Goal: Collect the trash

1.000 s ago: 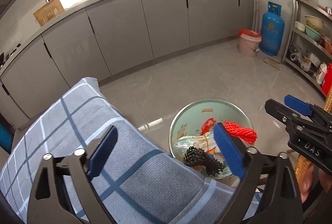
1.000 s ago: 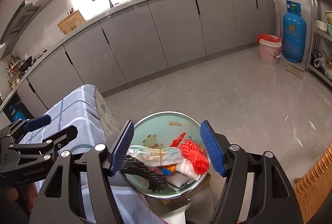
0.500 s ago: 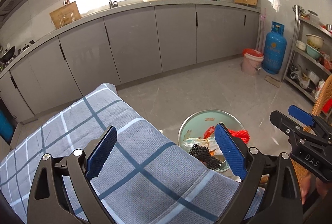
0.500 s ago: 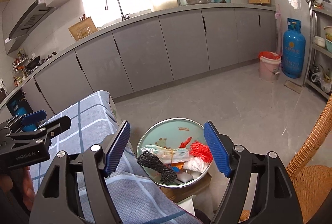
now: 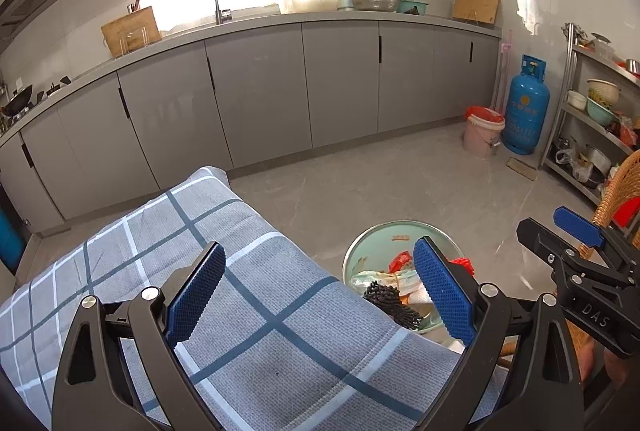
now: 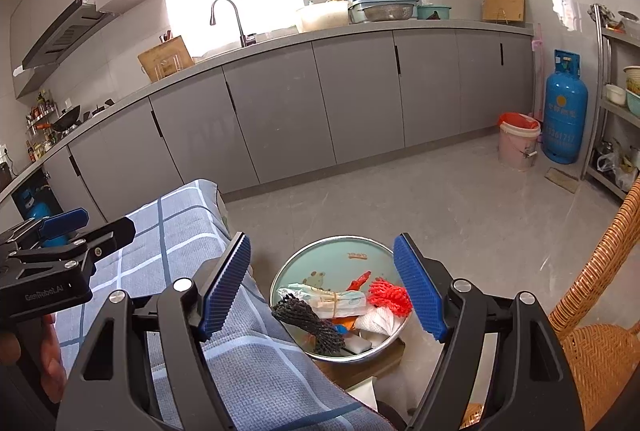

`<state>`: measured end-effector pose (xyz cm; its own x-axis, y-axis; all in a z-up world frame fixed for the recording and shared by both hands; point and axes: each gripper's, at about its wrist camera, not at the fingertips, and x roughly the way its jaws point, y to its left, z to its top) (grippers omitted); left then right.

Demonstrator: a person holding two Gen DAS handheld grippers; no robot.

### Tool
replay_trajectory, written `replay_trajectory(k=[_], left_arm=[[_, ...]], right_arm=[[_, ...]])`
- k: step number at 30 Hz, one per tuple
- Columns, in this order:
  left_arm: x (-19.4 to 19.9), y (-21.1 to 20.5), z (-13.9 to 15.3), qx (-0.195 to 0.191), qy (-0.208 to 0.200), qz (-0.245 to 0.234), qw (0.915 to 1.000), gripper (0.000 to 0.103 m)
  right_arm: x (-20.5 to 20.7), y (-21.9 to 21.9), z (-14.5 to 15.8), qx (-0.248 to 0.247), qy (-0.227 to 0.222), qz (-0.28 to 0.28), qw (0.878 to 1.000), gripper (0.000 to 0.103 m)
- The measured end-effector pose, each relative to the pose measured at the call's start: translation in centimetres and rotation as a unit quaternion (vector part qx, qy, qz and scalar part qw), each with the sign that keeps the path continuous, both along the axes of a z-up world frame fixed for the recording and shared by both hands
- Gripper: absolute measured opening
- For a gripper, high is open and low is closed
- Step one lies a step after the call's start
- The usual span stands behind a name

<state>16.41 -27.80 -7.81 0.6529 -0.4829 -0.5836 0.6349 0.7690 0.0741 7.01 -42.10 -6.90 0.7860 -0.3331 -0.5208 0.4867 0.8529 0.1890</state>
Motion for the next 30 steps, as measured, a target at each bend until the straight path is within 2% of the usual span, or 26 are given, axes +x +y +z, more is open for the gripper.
replay_trajectory(k=[30], left_arm=[[0.34,0.20,0.14,-0.007,0.002,0.005,1.0000,0.094]], right_arm=[[0.37,0.31,0.04,-0.004,0.005,0.004,1.000,0.074]])
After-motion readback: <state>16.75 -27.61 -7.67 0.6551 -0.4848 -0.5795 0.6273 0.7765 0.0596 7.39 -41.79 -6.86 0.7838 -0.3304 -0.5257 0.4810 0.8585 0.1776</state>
